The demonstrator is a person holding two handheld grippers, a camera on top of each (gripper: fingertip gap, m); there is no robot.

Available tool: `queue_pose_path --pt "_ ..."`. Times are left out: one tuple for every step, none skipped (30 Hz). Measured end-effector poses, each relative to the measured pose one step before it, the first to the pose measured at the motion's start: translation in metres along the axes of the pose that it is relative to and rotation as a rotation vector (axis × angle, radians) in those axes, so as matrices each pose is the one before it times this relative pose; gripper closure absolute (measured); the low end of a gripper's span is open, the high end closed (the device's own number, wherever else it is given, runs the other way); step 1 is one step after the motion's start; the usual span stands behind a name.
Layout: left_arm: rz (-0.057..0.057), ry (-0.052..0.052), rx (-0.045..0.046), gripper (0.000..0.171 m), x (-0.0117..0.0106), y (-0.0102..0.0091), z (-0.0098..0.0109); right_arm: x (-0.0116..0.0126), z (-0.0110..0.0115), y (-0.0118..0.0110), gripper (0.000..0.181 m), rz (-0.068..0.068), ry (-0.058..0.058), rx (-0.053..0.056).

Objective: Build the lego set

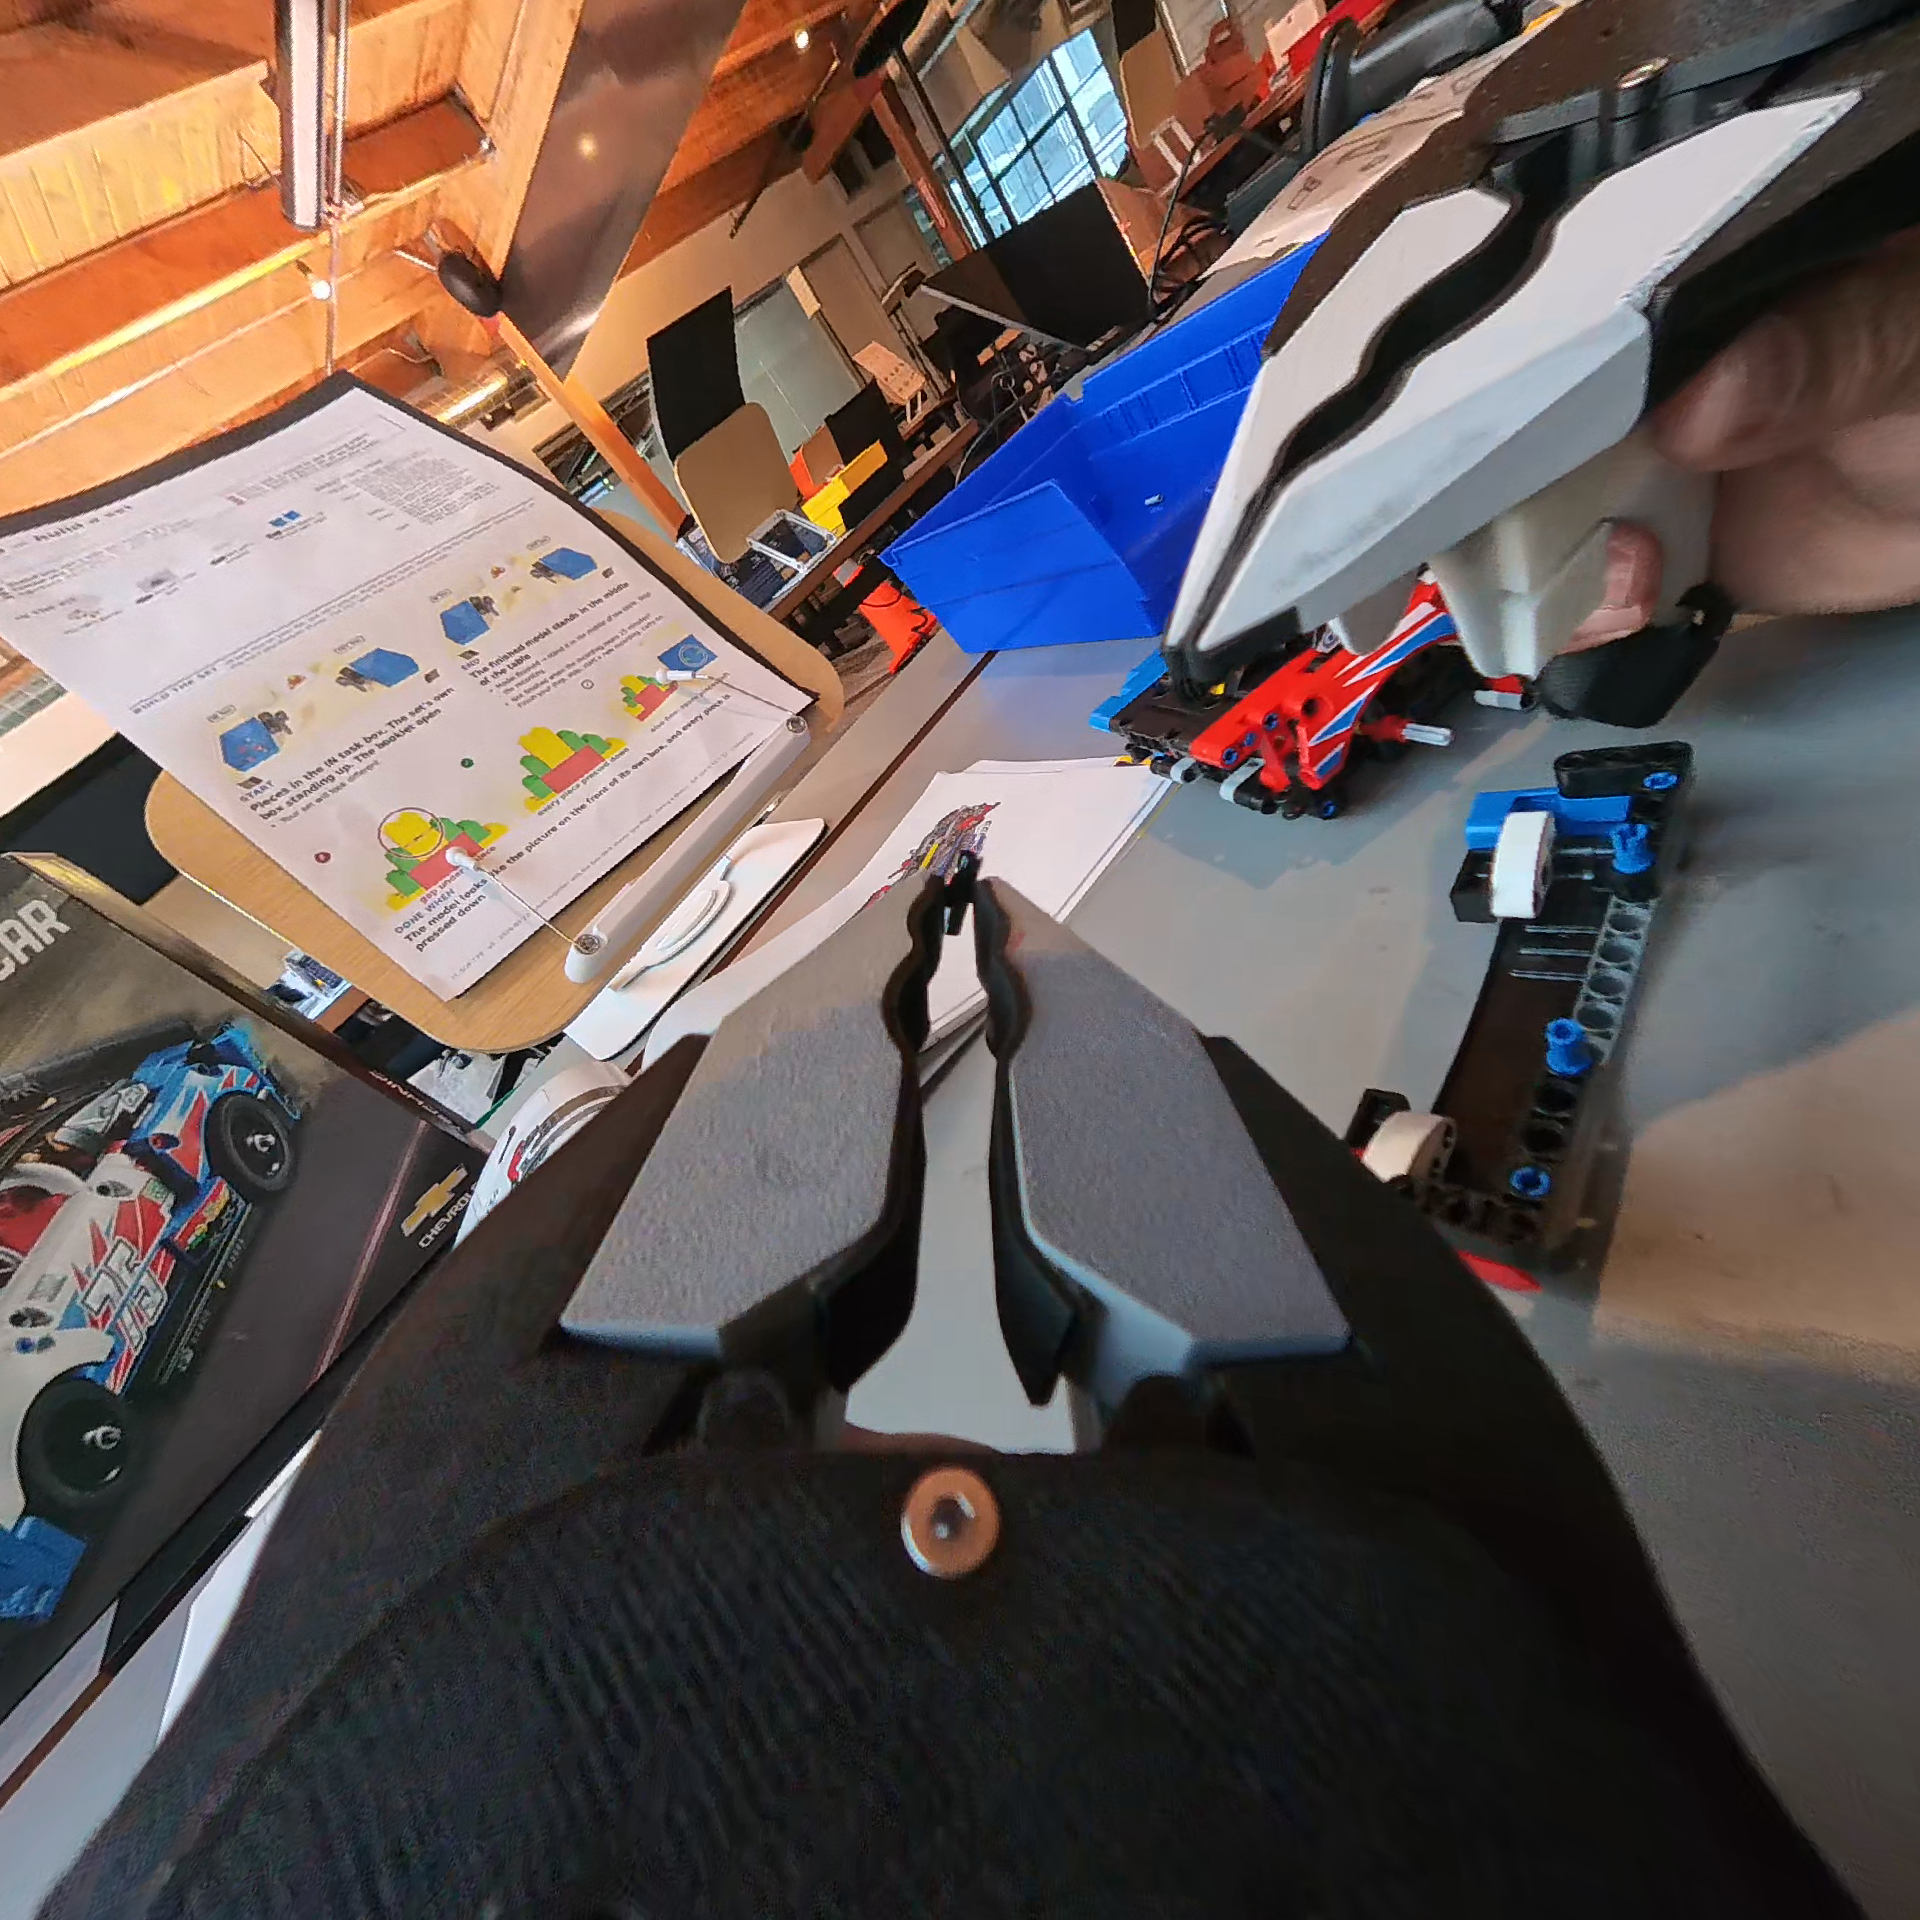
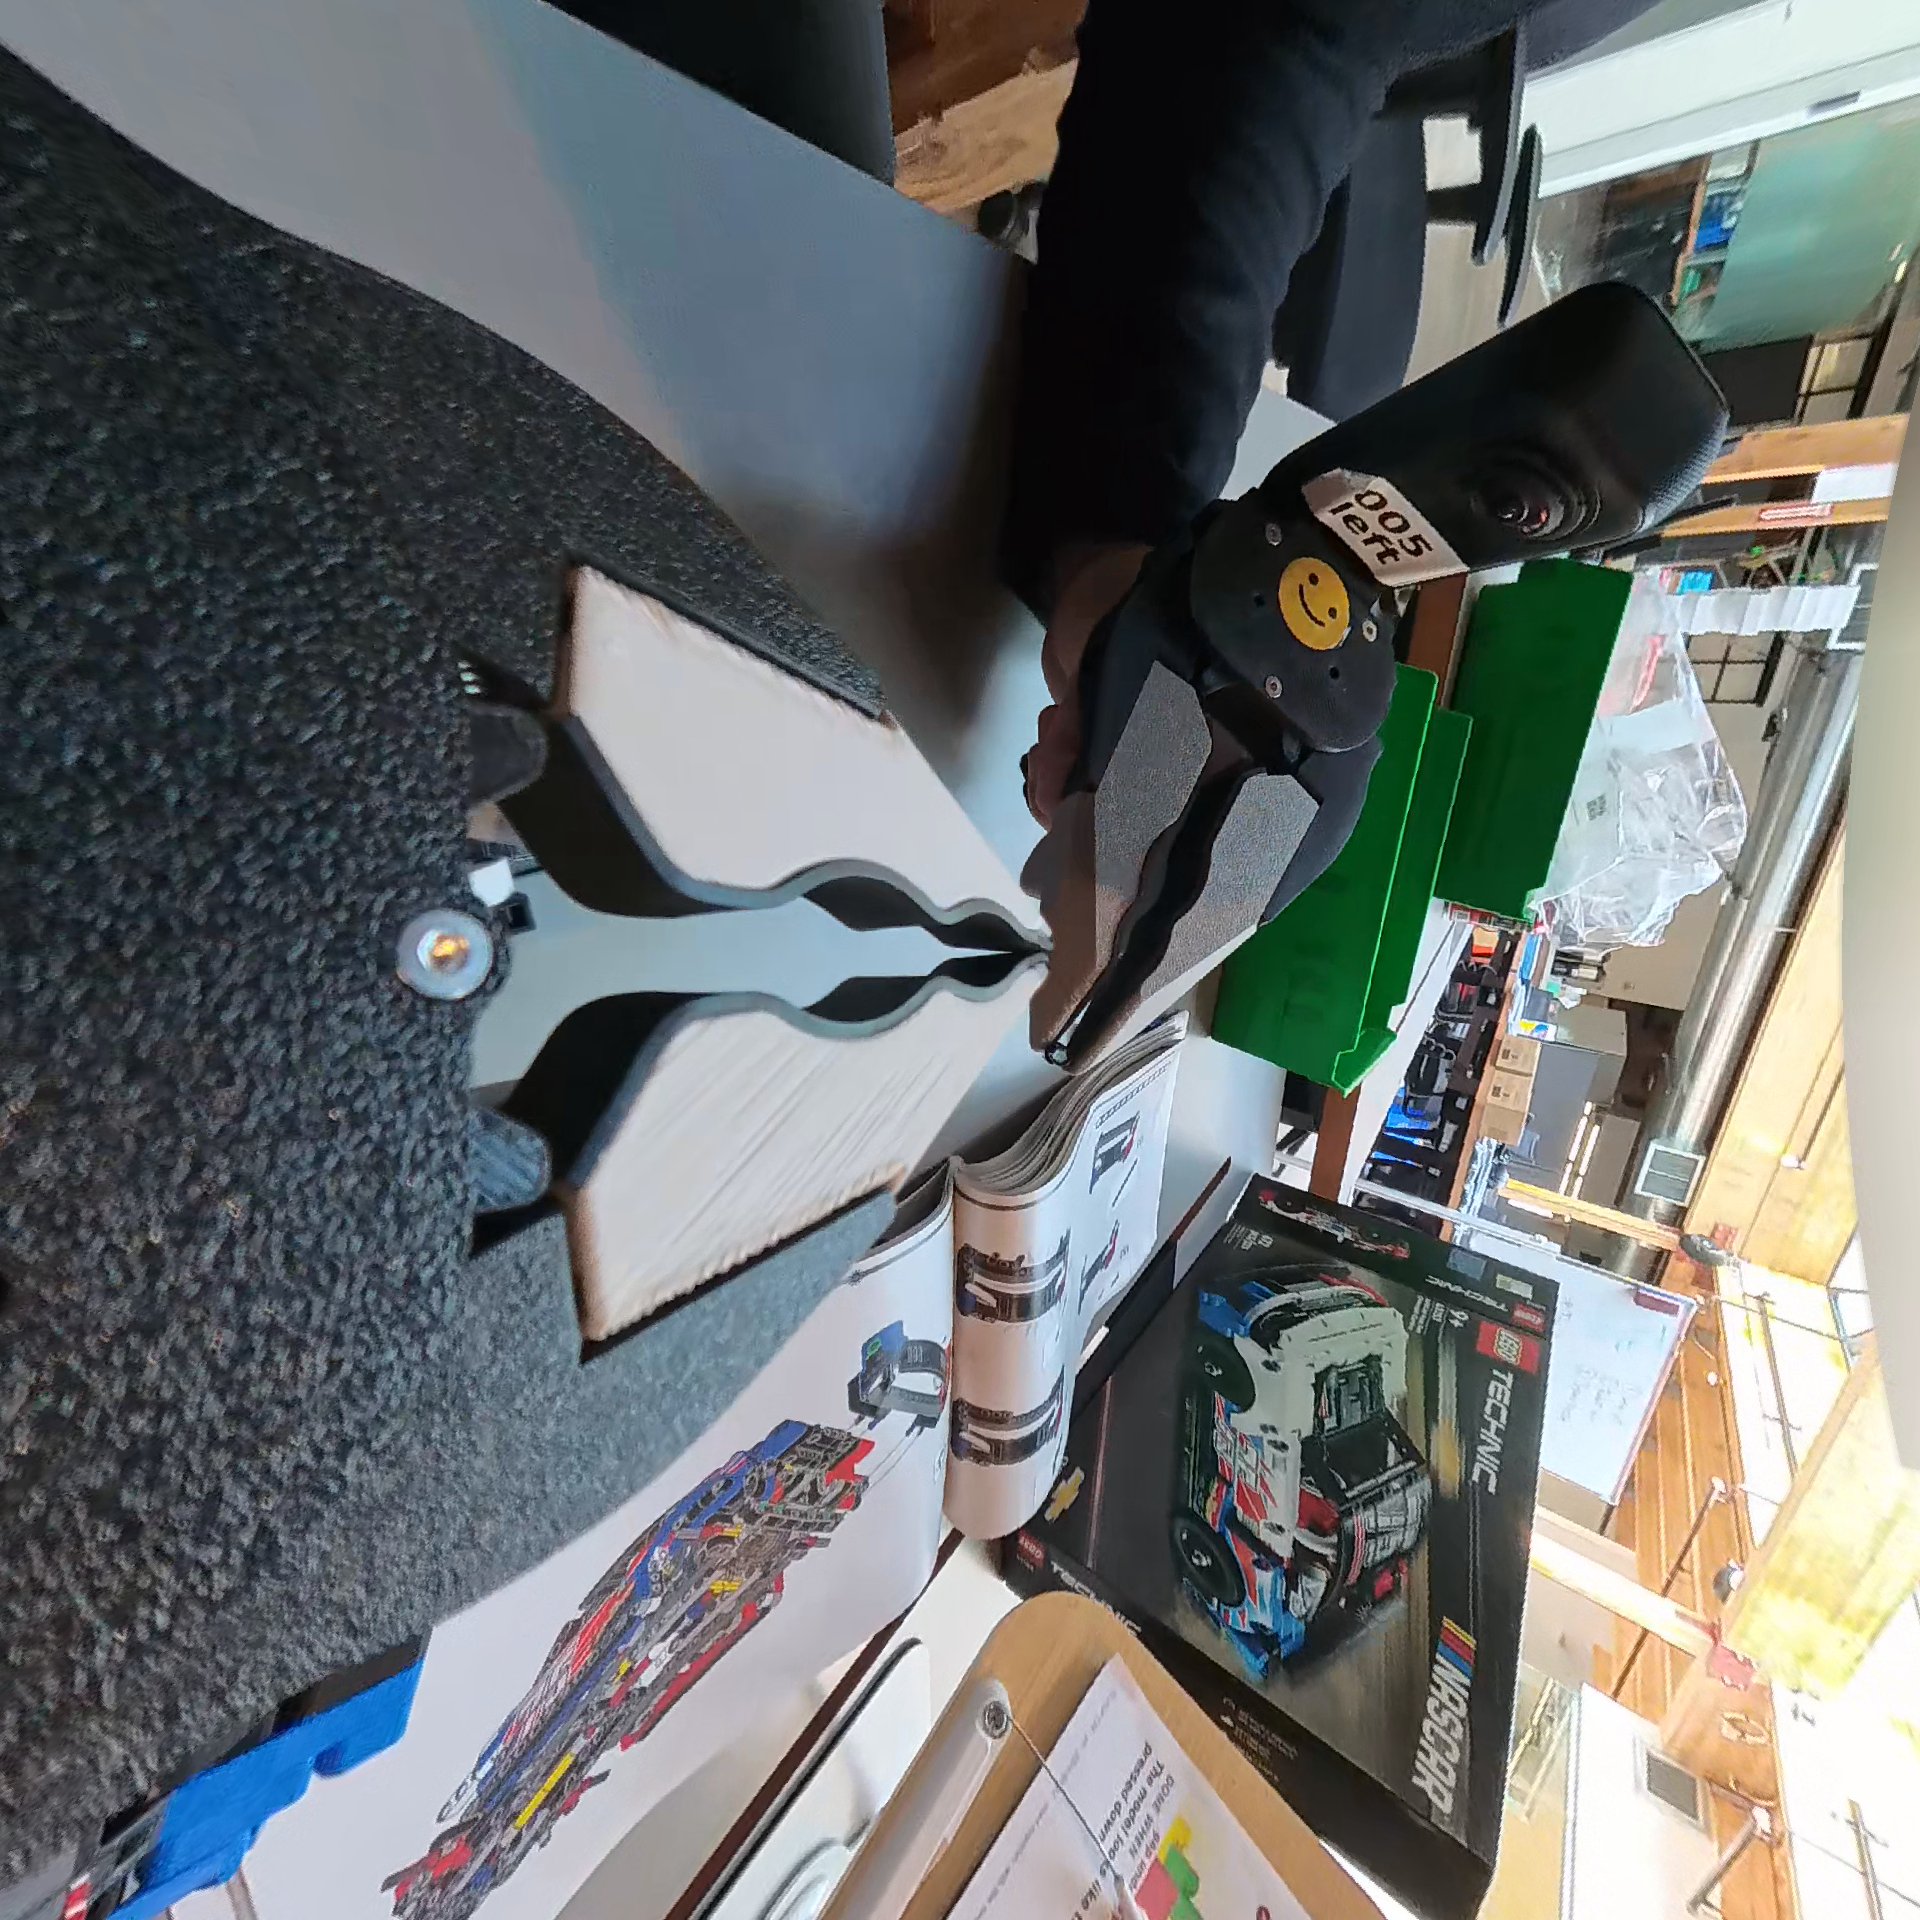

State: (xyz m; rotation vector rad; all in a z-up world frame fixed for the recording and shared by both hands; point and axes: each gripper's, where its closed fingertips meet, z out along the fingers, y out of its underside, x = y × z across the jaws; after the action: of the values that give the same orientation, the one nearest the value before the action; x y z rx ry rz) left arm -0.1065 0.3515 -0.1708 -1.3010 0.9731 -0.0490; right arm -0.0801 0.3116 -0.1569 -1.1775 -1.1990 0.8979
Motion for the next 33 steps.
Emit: queue_pose_path --pt "0.0013 -0.0023 -0.00173 0.168 -0.00058 0.00041 0.00098 0.00131 -0.00008 0.00148 0.181 -0.0001 -0.0027 -0.0074" --pt "0.0006 -0.001 0.00034 0.169 -0.00053 0.00015 0.00085 0.00113 0.00012 0.00104 0.181 0.002 -0.0017 -0.0053" --pt "-0.0053 0.0016 0.00125 0.168 -0.00051 0.0003 0.00092 0.00071 0.00021 0.00033 0.181 0.0014 -0.001 -0.0011" --pt "-0.0146 0.0046 -0.0035 0.168 -0.00036 0.00109 0.0008 0.00012 0.00044 0.00026 0.181 0.0005 -0.0017 -0.0007" --pt "-0.017 0.003 -0.00221 0.169 -0.0004 0.00077 0.0003 -0.00051 0.00046 0.00041 0.181 0.0003 -0.004 -0.0024" --pt "-0.0107 0.002 0.00805 0.169 -0.00014 -0.0009 -0.00049 -0.00075 0.00042 0.00057 0.181 -0.0017 -0.0022 -0.003" --pt "-0.0026 0.0011 0.00524 0.169 0.00008 -0.00088 -0.00028 -0.0005 0.00022 0.00039 0.181 -0.0034 -0.0003 -0.0025" --pt "0.0021 0.0005 0.00002 0.169 0.00023 -0.00032 0.00009 -0.00045 0.0001 -0.00001 0.181 -0.0036 0.0008 -0.002" --pt "0.0059 -0.0007 -0.00081 0.168 0.00021 -0.00013 0.0003 0.00009 -0.00012 -0.00052 0.181 -0.0049 0.0039 -0.0004" --pt "0.0067 0.0003 -0.00153 0.168 0.0005 0.00054 0.0003 0.00073 -0.00034 -0.00065 0.181 -0.0063 0.0073 0.0007" --pt "0.0042 0.0015 -0.00418 0.168 0.00068 0.00111 0.00043 0.00145 -0.00017 -0.00019 0.181 -0.0052 0.0094 -0.0012" --pt "0.0028 0.0017 0.00004 0.168 0.00061 0.00044 0.00023 0.00214 -0.00002 0.00076 0.181 -0.0005 0.0113 -0.0047" --pt "0.0008 0.0046 0.00098 0.168 0.00098 0.00019 0.00022 0.00296 0.00036 0.00134 0.181 0.0055 0.0147 -0.0063" --pt "0.0032 0.0027 0.0008 0.168 0.00084 -0.00009 0.00003 0.00386 0.00058 0.00154 0.181 0.0121 0.0185 -0.0064" --pt "0.0115 0.0003 0.00509 0.168 0.00085 -0.00112 -0.0004 0.00357 0.00124 0.00246 0.181 0.0169 0.016 -0.0101" --pt "0.0139 0.002 0.00642 0.168 0.00147 -0.00158 -0.00056 0.00297 0.0019 0.00381 0.18 0.0202 0.0102 -0.0218" --pt "0.0118 0.0007 0.00254 0.168 0.0014 -0.0012 -0.00041 0.00124 0.00205 0.00393 0.176 0.0218 0.0008 -0.0259" --pt "0.0141 0.0006 0.00137 0.168 0.00157 -0.0011 -0.00008 -0.00192 0.00189 0.00381 0.175 0.0223 -0.0158 -0.0273" --pt "0.0203 0.001 0.00213 0.169 0.00193 -0.00117 -0.00018 -0.00111 0.00095 0.00275 0.174 0.0249 -0.0103 -0.0237" --pt "0.0223 0.0011 0.00197 0.169 0.00208 -0.00119 -0.00013 0.00154 -0.00039 0.00013 0.172 0.0272 0.0061 -0.0079" --pt "0.0226 0.0026 0.00376 0.169 0.00229 -0.00153 -0.00035 0.00038 -0.00178 -0.00324 0.17 0.0387 -0.0065 0.0108" --pt "0.0234 0.0012 0.00385 0.169 0.00218 -0.00163 -0.00048 -0.00192 -0.00198 -0.00464 0.17 0.0422 -0.0248 0.0169" --pt "0.0219 -0.0004 0.00219 0.169 0.00186 -0.00161 -0.00038 -0.00137 -0.00121 -0.00295 0.171 0.0373 -0.0212 0.0045" --pt "0.0195 -0.0012 0.00205 0.169 0.00156 -0.0015 -0.0003 0.00017 -0.00015 -0.00035 0.169 0.0249 -0.0079 -0.0101" --pt "0.0197 -0.0013 0.00027 0.169 0.0014 -0.00125 0.00001 -0.00041 0.00074 0.00208 0.168 0.0141 -0.0083 -0.0222" --pt "0.0203 -0.0032 -0.0006 0.169 0.0012 -0.00117 0.00001 -0.0004 0.00107 0.00289 0.167 0.0119 -0.0042 -0.0235" --pt "0.0206 -0.0027 -0.00105 0.169 0.00126 -0.00137 0.00024 -0.00061 0.00129 0.00236 0.165 0.0129 -0.0014 -0.0149" --pt "0.0224 -0.0015 -0.00166 0.169 0.00175 -0.00129 0.00032 -0.00181 0.00129 0.00221 0.165 0.0165 -0.0073 -0.0123" --pt "0.024 -0.0015 -0.0028 0.169 0.00191 -0.00126 0.00043 -0.00065 0.00121 0.00201 0.165 0.0162 0.002 -0.0113" --pt "0.0236 0.0008 -0.00132 0.169 0.00227 -0.0013 0.00027 0.00003 0.00073 0.00089 0.165 0.007 0.0076 -0.0038" --pt "0.0209 -0.005 -0.00625 0.169 0.00111 -0.00058 0.00022 -0.00025 0.00036 0.00092 0.166 0.0019 0.0047 -0.0039" --pt "0.0167 -0.0109 -0.01454 0.169 -0.00047 0.00112 0.00059 -0.00128 0.00022 0.00111 0.17 0.0029 -0.0038 -0.0072" --pt "0.01 -0.0017 -0.00434 0.169 0.0004 0.0001 0.00031 -0.00107 0.00015 0.00097 0.171 0.0027 -0.0029 -0.0078"
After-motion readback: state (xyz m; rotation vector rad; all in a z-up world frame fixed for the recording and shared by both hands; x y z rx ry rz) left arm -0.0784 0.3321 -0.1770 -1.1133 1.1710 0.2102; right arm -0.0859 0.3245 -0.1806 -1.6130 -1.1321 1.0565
